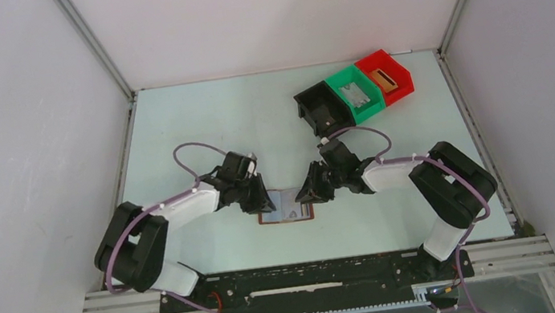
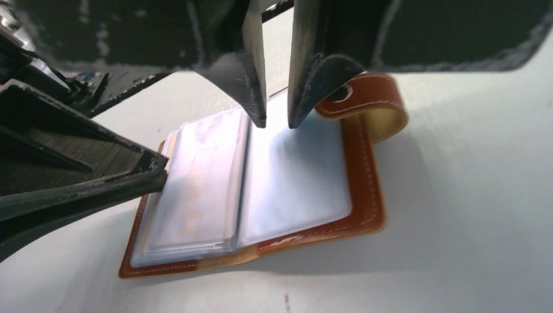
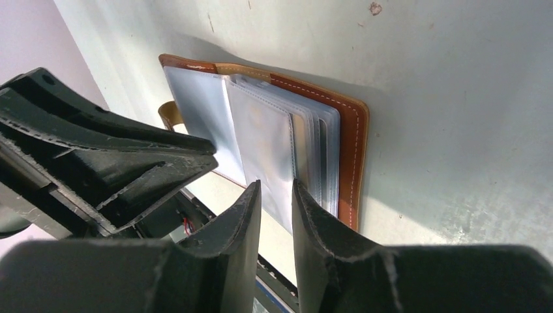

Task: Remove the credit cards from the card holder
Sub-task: Remove the credit card from the card holder.

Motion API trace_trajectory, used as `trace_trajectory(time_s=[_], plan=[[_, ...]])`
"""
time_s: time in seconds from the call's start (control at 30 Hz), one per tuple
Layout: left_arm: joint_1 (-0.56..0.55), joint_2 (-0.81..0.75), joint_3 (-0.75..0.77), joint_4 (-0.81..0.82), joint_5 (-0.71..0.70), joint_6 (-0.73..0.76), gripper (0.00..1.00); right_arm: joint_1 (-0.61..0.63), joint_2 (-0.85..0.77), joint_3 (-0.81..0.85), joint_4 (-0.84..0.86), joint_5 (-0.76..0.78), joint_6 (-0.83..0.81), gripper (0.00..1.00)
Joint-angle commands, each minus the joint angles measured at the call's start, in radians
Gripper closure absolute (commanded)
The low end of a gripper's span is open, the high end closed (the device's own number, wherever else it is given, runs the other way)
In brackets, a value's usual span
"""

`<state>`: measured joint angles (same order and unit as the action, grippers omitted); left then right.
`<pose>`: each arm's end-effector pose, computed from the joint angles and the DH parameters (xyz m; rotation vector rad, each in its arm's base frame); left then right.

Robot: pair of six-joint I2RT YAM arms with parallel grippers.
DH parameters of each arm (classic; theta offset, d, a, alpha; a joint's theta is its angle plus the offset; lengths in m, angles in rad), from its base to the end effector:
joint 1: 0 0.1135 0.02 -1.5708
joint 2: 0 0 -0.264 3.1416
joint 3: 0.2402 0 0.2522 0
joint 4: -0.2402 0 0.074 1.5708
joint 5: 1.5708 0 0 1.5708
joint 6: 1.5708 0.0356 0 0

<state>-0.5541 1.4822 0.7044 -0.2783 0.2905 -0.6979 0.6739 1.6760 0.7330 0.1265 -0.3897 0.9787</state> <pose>0.2212 -0.1489 0.1532 -0.0934 2.7933 -0.7617 0.2364 0.2061 0.1351 0.1996 2.6777 1.1378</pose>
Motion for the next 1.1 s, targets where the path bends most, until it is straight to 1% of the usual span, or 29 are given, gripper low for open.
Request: trace_trajectory(time_s=[0.0,0.17,0.27,0.5,0.8,1.07], plan=[[0.001,-0.064,0.054,-0.113,-0.099,0.056,0.77,-0.005,0.009,-0.004,-0.008,0.028,-0.007,0.68],[0.008,-0.012,0.026,-0.099,-0.137,0.046,0.8,-0.002,-0.018,-0.004,-0.04,0.058,-0.015,0.68],[0.009,0.028,-0.003,-0.077,-0.171,0.041,0.81,0.007,-0.042,-0.004,-0.087,0.108,-0.029,0.68],[0.01,0.113,-0.041,0.007,-0.115,0.017,0.82,0.048,-0.016,-0.005,-0.101,0.134,-0.023,0.68],[0.01,0.133,-0.055,0.034,-0.097,0.025,0.82,0.06,-0.021,-0.004,0.066,0.022,0.038,0.68],[0.01,0.143,-0.075,0.058,-0.078,0.023,0.82,0.047,-0.039,-0.004,0.15,-0.059,0.071,0.68]])
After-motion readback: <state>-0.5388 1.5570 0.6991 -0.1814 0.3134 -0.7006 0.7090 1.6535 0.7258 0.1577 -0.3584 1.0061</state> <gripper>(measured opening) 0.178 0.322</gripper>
